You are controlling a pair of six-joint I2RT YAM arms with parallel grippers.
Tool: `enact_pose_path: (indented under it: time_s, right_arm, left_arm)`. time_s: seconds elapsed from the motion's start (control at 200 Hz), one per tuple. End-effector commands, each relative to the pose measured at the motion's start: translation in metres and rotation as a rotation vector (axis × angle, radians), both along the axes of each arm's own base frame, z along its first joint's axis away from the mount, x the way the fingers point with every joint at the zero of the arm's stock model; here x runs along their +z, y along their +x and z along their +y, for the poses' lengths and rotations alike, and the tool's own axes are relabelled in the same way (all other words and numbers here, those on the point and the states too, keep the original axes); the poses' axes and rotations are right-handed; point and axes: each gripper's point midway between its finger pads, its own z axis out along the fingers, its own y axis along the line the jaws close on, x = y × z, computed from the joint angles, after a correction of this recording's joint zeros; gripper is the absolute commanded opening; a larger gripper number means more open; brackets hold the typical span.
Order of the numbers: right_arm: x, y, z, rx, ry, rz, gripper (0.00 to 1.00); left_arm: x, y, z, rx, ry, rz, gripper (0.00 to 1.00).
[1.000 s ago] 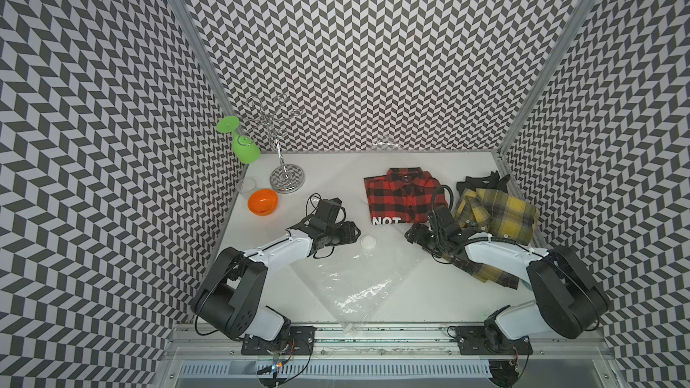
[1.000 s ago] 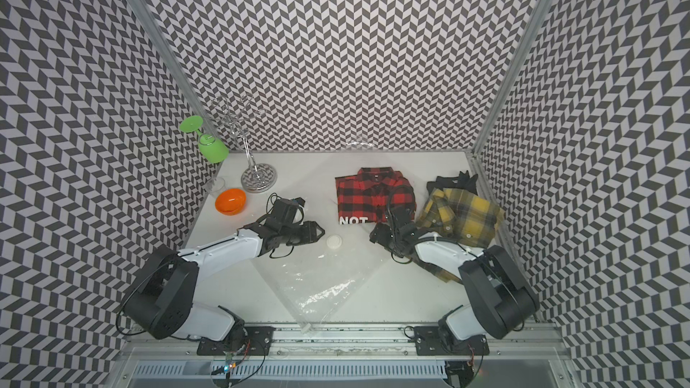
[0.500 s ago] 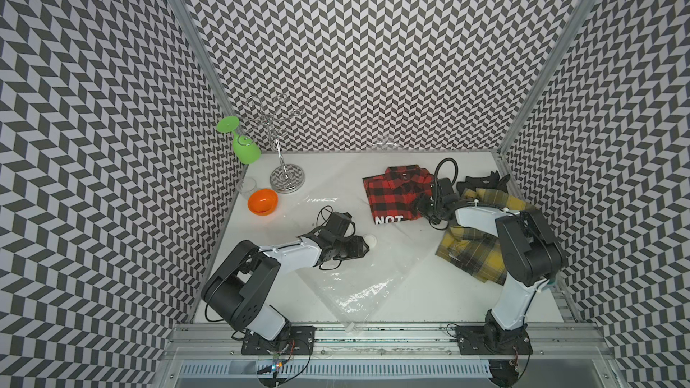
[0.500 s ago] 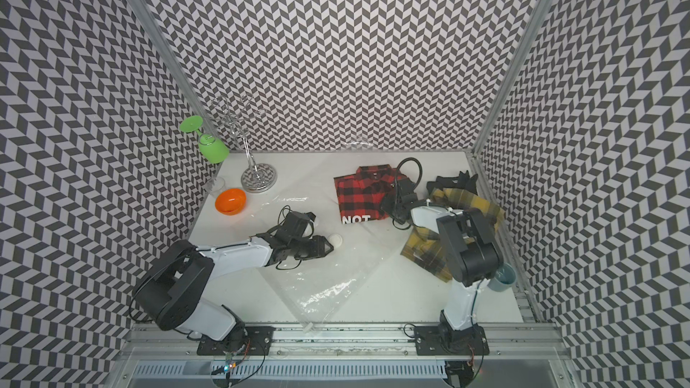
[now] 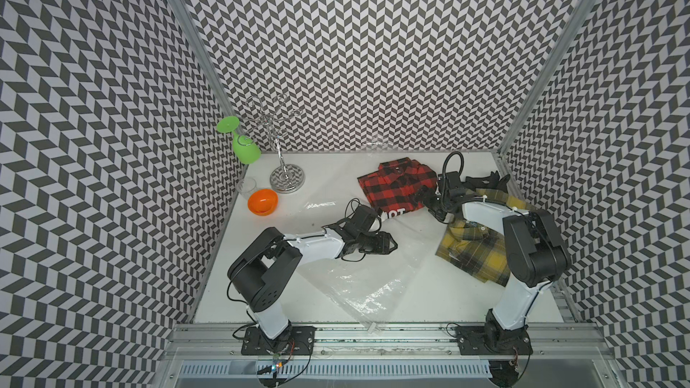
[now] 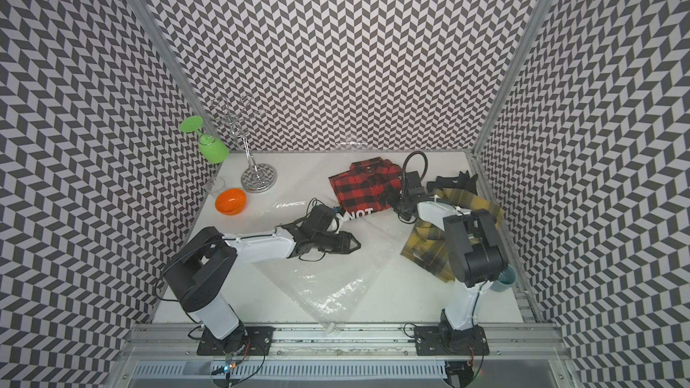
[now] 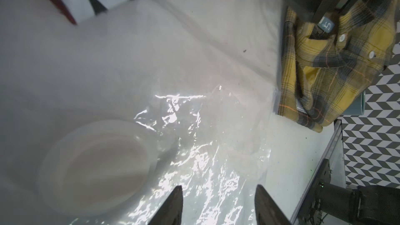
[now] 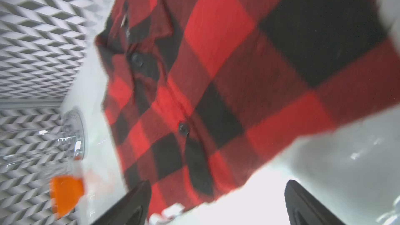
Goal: Place the folded shirt into the vacuum bag
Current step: Adjust the vacuum bag at the center of the board, then pick up the shirt in the vacuum bag.
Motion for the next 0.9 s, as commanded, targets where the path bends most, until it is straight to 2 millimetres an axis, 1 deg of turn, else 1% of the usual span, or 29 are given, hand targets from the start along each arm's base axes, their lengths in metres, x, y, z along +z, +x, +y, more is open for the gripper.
enact_pose_path:
  time_s: [0.0,0.035,0.08,0.14,0.235,0.33,0.386,0.436,0.501,0.576,0.621,0.691,0.756,0.846,0.896]
  right_arm:
    - [0.009,0.002,0.030,-0.025,0.202,0.009,0.98]
    - [0.004,0.003,0.032,-0.050,0.234,0.017,0.98]
    - [0.005,0.007,0.035,-0.077,0.282,-0.003,0.97]
    - [0.001,0.014,0.032,-0.180,0.329,0.013,0.96]
    - [-0.005,0.022,0.035,-0.251,0.399,0.029,0.94]
    - [-0.022,0.021,0.038,-0.315,0.443,0.073,0.89]
    - [-0.028,0.020,0.038,-0.347,0.461,0.077,0.83]
    - [-0.034,0.019,0.038,-0.365,0.463,0.077,0.76]
    - [-0.039,0.018,0.036,-0.375,0.441,0.068,0.65]
    - [-0.040,0.019,0.027,-0.385,0.377,0.035,0.53]
    - [-0.038,0.022,0.023,-0.380,0.347,0.003,0.45]
    - [-0.024,0.029,0.027,-0.321,0.323,-0.061,0.32]
    - [-0.012,0.036,0.029,-0.264,0.270,-0.107,0.23]
    - [0.019,0.043,0.024,-0.214,0.180,-0.191,0.17]
    - [0.042,0.045,0.022,-0.181,0.131,-0.248,0.16]
  left_arm:
    - [0.018,0.011,0.025,-0.007,0.027,-0.042,0.54]
    - [0.024,0.017,0.034,0.015,0.025,-0.057,0.54]
    - [0.031,0.027,0.047,0.052,0.019,-0.078,0.54]
    - [0.037,0.037,0.063,0.093,0.023,-0.098,0.54]
    - [0.037,0.047,0.078,0.128,0.044,-0.113,0.54]
    - [0.035,0.059,0.088,0.168,0.053,-0.119,0.54]
    - [0.030,0.064,0.092,0.185,0.058,-0.112,0.54]
    - [0.020,0.066,0.095,0.194,0.068,-0.094,0.54]
    - [0.007,0.062,0.096,0.198,0.076,-0.062,0.54]
    - [-0.006,0.053,0.096,0.196,0.061,-0.021,0.53]
    - [-0.012,0.047,0.096,0.195,0.049,-0.005,0.53]
    - [-0.017,0.042,0.099,0.202,0.050,0.005,0.53]
    - [-0.018,0.042,0.099,0.205,0.050,0.009,0.53]
    - [-0.018,0.043,0.100,0.210,0.054,0.007,0.53]
    - [-0.019,0.044,0.101,0.217,0.059,0.008,0.54]
